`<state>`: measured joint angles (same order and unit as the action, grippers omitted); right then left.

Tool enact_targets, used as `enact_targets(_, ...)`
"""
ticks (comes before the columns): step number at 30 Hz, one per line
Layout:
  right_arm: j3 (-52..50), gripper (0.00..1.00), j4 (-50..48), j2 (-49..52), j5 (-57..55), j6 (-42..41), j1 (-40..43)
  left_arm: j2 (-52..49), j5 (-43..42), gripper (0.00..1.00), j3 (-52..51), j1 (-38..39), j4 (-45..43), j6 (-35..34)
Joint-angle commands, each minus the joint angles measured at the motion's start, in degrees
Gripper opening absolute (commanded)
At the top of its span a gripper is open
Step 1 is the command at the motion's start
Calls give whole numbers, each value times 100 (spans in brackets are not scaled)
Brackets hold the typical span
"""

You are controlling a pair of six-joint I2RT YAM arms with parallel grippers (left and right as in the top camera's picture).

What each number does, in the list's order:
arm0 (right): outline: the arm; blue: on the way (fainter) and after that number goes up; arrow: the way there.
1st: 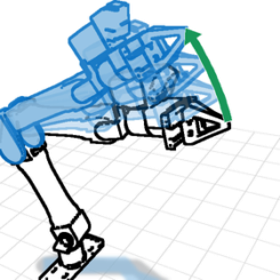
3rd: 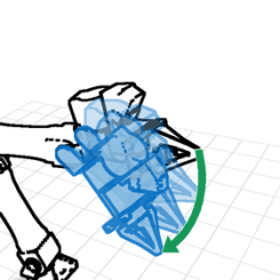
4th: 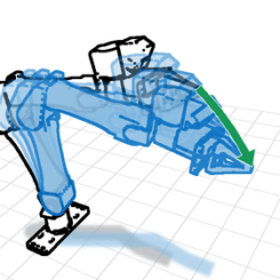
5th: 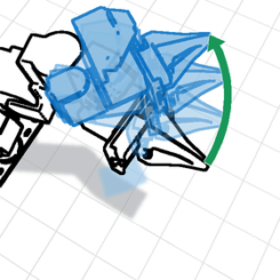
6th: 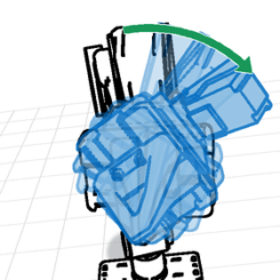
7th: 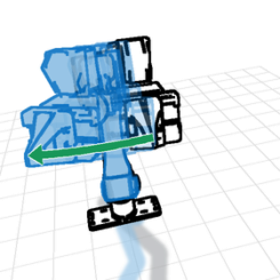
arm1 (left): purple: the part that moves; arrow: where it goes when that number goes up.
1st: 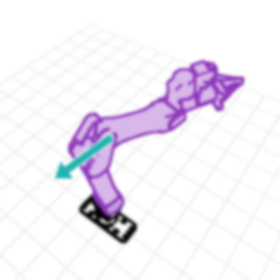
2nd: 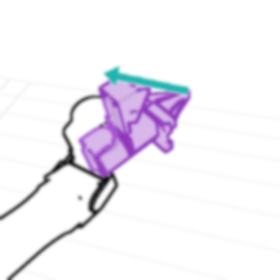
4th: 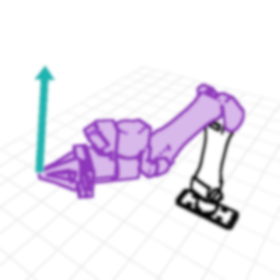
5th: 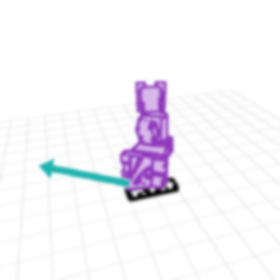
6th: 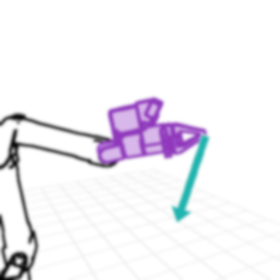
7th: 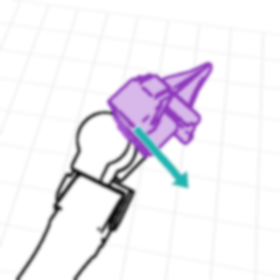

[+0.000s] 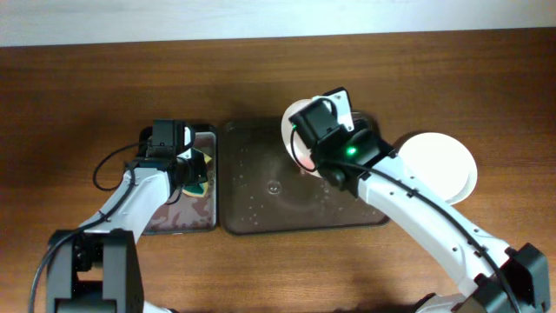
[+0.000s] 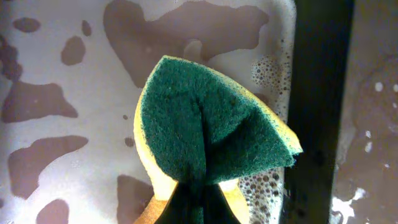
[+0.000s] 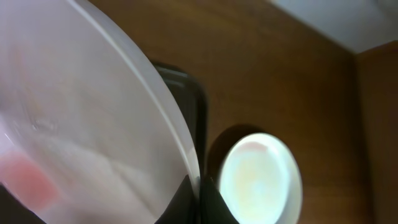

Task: Clean dirty plates on tray and stack at the side
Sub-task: 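Lift the cleaned plate by its rim with the right gripper, then carry the plate right and lower it onto the plate stack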

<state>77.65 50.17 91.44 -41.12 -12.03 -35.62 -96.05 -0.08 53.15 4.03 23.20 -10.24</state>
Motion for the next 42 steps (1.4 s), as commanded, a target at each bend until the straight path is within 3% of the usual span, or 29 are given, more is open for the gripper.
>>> enact_targets(1, 59, 4, -48, -109, -1043, -90, -225, -149, -129, 0, 52, -35, -120, 98)
enact_targets(6, 59, 4, -92, -109, -1207, -90, -267, -308, -404, 0, 52, -35, -214, 605)
enact_targets(17, 59, 4, -111, -109, -1204, -90, -267, -354, -254, 0, 52, -35, -297, 595)
enact_targets(27, 59, 4, -116, -109, -1204, -90, -262, -345, 131, 0, 57, -46, -245, -1091)
enact_targets(28, 59, 4, -116, -107, -1202, -92, -262, -334, 111, 5, 61, -46, -249, -1097)
enact_targets(31, 59, 4, -116, -107, -1128, -273, -225, -245, 92, 49, 66, -46, -227, -1088)
enact_targets(34, 59, 4, -144, -109, -610, -391, -35, 52, 92, 75, 107, -46, -173, -935)
enact_targets(42, 59, 4, -136, -109, 1550, -699, 1700, 1156, 94, 80, 234, -46, 96, -791)
